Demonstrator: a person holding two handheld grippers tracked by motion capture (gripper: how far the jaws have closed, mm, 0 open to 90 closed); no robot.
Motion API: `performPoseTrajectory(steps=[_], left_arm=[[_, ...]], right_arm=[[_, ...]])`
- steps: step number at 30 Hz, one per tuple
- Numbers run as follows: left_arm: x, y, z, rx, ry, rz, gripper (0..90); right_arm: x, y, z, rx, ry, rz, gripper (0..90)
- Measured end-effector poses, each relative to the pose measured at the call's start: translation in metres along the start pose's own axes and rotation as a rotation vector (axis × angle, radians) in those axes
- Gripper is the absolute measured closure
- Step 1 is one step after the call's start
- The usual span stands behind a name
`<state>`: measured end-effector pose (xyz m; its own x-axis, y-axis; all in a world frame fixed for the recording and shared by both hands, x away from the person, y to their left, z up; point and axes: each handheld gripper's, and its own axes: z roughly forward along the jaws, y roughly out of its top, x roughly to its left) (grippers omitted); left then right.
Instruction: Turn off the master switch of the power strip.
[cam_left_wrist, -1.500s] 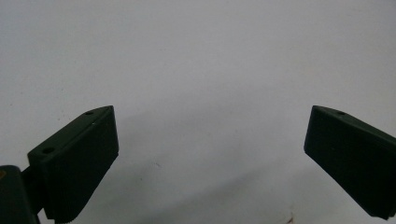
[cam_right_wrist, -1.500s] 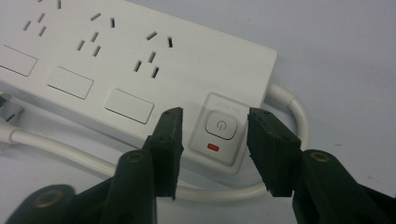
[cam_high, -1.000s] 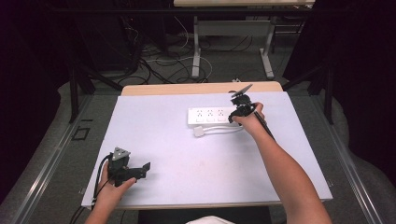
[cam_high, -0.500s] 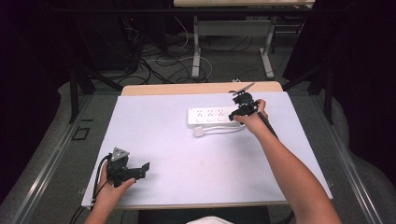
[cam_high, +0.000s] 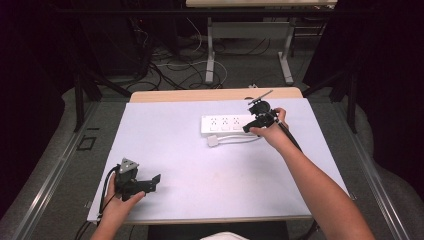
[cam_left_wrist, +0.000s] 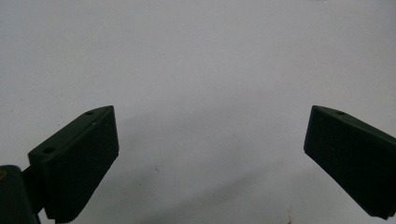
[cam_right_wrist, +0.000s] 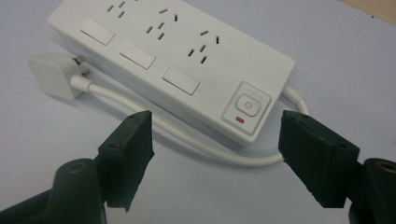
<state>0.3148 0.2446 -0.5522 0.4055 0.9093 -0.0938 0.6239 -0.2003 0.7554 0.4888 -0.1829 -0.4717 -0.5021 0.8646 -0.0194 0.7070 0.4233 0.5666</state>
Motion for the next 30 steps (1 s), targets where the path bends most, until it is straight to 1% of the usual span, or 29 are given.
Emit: performPoseTrajectory(steps=[2,3,4,5,6,7,10,11,12,13,14,15,16,17,18,19,21,22,23,24,25,27,28,30], left_arm=[[0.000,0.000,0.000,-0.006,0.000,0.004,3.1],[0.000,0.000,0.000,-0.006,-0.001,0.004,3.1],[0.000,0.000,0.000,-0.005,-0.002,0.004,3.1],[0.000,0.000,0.000,0.000,-0.005,0.005,3.1],[0.000,0.001,0.000,0.013,-0.010,0.007,3.1],[0.001,0.001,-0.001,0.020,-0.013,0.008,3.1],[0.000,0.001,-0.001,0.019,-0.016,0.005,3.1],[0.000,0.001,-0.001,0.019,-0.016,0.005,3.1],[0.000,0.001,-0.001,0.018,-0.016,0.003,3.1],[0.000,0.001,-0.001,0.018,-0.016,0.003,3.1],[0.000,0.001,-0.001,0.014,-0.014,0.002,3.1],[0.000,0.001,0.000,0.013,-0.012,0.001,3.1],[0.000,0.001,-0.001,0.020,-0.014,0.002,3.1],[0.000,0.001,-0.001,0.021,-0.014,0.002,3.1],[0.000,0.001,0.000,0.013,-0.012,0.000,3.1],[0.000,0.001,0.000,0.013,-0.014,-0.001,3.1],[0.001,0.001,0.000,0.010,-0.012,0.000,3.1],[0.000,0.001,0.000,0.001,-0.008,-0.001,3.1],[0.000,0.001,0.000,-0.002,-0.008,-0.003,3.1],[0.000,0.001,0.000,-0.002,-0.008,-0.003,3.1],[0.000,0.001,0.000,-0.001,-0.008,-0.002,3.1],[0.000,0.001,-0.001,0.016,-0.014,0.000,3.1],[0.000,0.001,-0.001,0.016,-0.014,0.002,3.1],[0.000,0.001,-0.001,0.021,-0.017,0.002,3.1]], right_arm=[[0.002,-0.002,-0.002,-0.017,0.004,0.001,23.5],[0.003,-0.003,-0.003,-0.010,0.016,0.016,21.6],[0.003,-0.004,-0.003,-0.010,0.022,0.002,20.5],[0.004,-0.005,-0.004,-0.007,0.028,0.003,18.9],[0.006,-0.006,-0.004,0.003,0.023,0.012,16.9],[0.006,-0.007,-0.004,0.000,0.021,0.004,15.5],[0.009,-0.011,-0.006,-0.008,0.029,-0.006,14.6],[0.011,-0.012,-0.008,-0.011,0.033,0.004,14.2],[0.011,-0.013,-0.008,-0.022,0.025,-0.008,12.7],[0.012,-0.015,-0.009,-0.030,0.019,-0.018,8.6],[0.013,-0.015,-0.009,-0.026,0.011,-0.028,3.4],[0.015,-0.017,-0.010,-0.030,0.014,-0.026,0.0],[0.016,-0.018,-0.011,-0.026,0.011,-0.020,0.0],[0.017,-0.020,-0.012,-0.046,0.016,-0.028,0.0],[0.018,-0.021,-0.014,-0.043,0.007,-0.038,0.0],[0.019,-0.022,-0.016,-0.052,0.008,-0.045,0.0],[0.021,-0.025,-0.019,-0.064,0.004,-0.045,0.0],[0.022,-0.027,-0.020,-0.069,0.009,-0.059,0.0],[0.023,-0.029,-0.022,-0.074,0.015,-0.052,0.0],[0.023,-0.030,-0.024,-0.082,0.010,-0.064,0.0],[0.024,-0.032,-0.026,-0.087,0.020,-0.052,0.0],[0.025,-0.035,-0.030,-0.092,0.029,-0.060,0.0],[0.027,-0.036,-0.032,-0.095,0.037,-0.060,0.0],[0.027,-0.039,-0.036,-0.098,0.034,-0.084,0.0]])
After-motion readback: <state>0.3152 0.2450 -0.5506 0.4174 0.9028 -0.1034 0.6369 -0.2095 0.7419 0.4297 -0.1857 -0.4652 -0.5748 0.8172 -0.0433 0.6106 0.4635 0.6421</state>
